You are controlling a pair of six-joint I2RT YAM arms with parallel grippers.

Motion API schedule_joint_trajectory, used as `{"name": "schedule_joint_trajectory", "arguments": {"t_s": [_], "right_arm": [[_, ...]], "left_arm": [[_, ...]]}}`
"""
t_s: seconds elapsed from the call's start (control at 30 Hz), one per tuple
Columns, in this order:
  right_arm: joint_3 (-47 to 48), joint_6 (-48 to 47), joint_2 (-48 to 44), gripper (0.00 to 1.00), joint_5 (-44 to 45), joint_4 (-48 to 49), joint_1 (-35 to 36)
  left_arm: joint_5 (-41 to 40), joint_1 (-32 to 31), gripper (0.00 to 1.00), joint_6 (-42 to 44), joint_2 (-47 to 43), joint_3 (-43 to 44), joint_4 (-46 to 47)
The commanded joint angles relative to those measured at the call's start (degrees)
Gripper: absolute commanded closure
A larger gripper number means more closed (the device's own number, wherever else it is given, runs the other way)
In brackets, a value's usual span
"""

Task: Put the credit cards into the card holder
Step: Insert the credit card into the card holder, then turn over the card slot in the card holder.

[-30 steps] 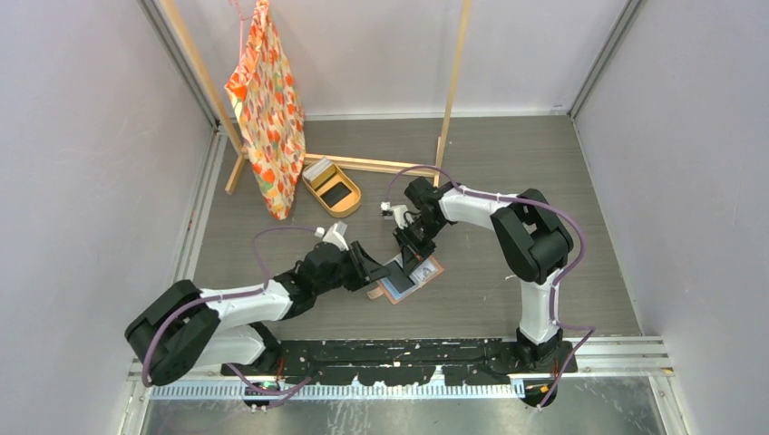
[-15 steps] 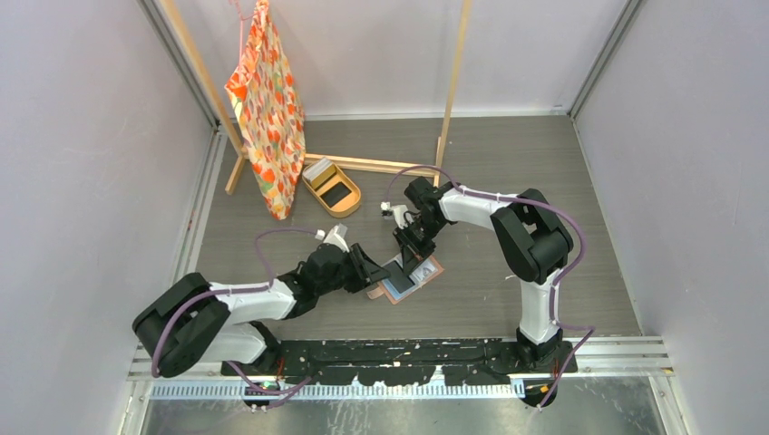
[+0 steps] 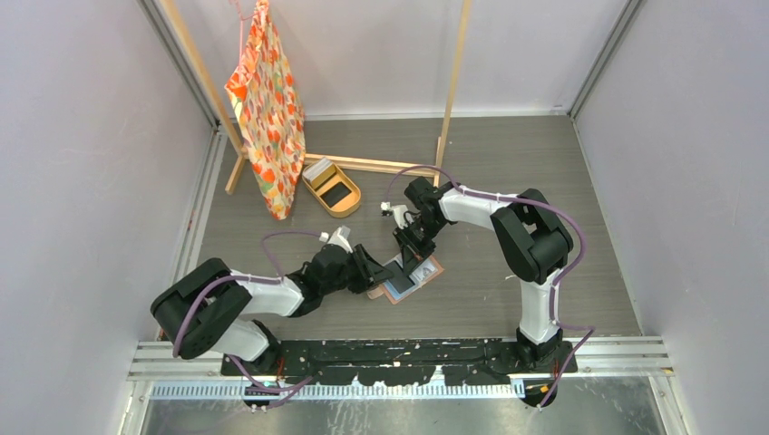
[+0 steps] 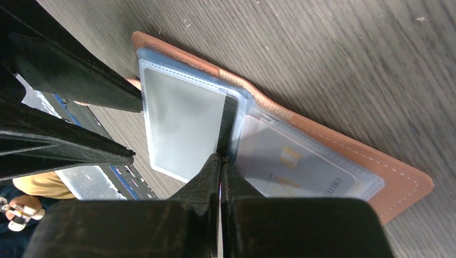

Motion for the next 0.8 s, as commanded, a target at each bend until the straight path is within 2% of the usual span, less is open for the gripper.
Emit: {"name": "schedule_joint_trajectory", "arguments": {"t_s": [0.0, 0.5, 0.67, 0.77], "right_arm": [[1.3, -0.1, 0.9, 0.96, 1.1, 0.1, 0.6], [1.8, -0.2, -0.4, 0.95, 0.0, -0.2, 0.6], [2.4, -1.0, -1.2, 0.95, -1.0, -1.2, 0.4], [3.2, -2.5, -2.2, 0.94, -1.8, -2.8, 0.3]], "left_arm": [[0.5, -0.2, 0.61, -0.4, 1.4, -0.1, 4.8], [-1.4, -0.2, 0.63, -2.6, 2.0, -2.0, 12.4], [-1.9, -0.3, 0.66, -2.5, 2.3, -0.8, 9.6], [-2.4, -0.3, 0.72, -1.8, 4.2, 1.0, 6.2]]}}
